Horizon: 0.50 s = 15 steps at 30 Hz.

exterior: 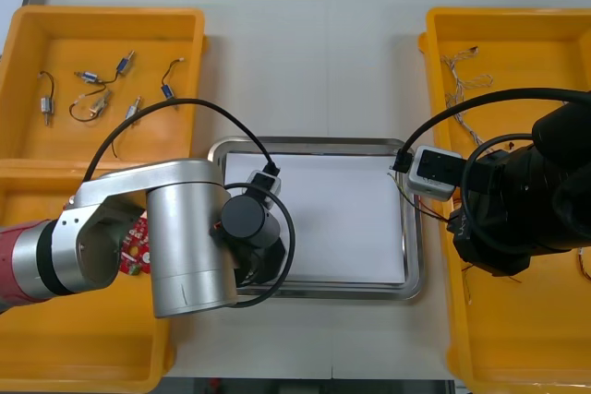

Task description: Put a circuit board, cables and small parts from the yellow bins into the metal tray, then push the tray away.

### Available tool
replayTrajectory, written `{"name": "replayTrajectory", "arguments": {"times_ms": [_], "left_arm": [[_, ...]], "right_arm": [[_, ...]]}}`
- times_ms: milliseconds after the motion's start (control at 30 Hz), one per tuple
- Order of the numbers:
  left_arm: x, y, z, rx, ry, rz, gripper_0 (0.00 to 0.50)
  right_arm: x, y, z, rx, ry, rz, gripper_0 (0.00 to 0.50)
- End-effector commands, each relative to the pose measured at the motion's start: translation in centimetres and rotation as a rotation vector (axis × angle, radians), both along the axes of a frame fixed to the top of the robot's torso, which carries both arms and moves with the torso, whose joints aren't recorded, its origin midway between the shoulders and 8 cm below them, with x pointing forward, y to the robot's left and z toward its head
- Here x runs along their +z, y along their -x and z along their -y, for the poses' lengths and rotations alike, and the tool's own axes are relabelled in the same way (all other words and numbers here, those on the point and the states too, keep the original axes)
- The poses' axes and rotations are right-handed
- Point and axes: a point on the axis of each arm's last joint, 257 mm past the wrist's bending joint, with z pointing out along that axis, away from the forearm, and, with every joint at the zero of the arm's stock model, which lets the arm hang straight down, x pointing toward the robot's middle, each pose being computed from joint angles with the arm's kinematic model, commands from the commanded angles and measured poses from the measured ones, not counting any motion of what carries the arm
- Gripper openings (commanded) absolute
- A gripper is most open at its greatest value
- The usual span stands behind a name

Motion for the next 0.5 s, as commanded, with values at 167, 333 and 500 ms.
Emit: {"name": "replayTrajectory", "arguments": {"times_ms": [167, 333, 500], "left_arm": [[0.36, 0.03, 2.41, -0.013, 0.036, 0.022, 0.0], [0.39, 0.08, 2.88, 0.003, 0.064, 0.02, 0.044], [0.47, -0.04, 3.06, 0.016, 0.08, 0.022, 0.466]], "right_arm": [[0.91, -0.15, -0.78, -0.017, -0.025, 0.018, 0.0], [0.89, -0.17, -0.76, -0.018, -0.025, 0.017, 0.0], [0.89, -0.17, -0.76, -0.017, -0.024, 0.017, 0.0]]}}
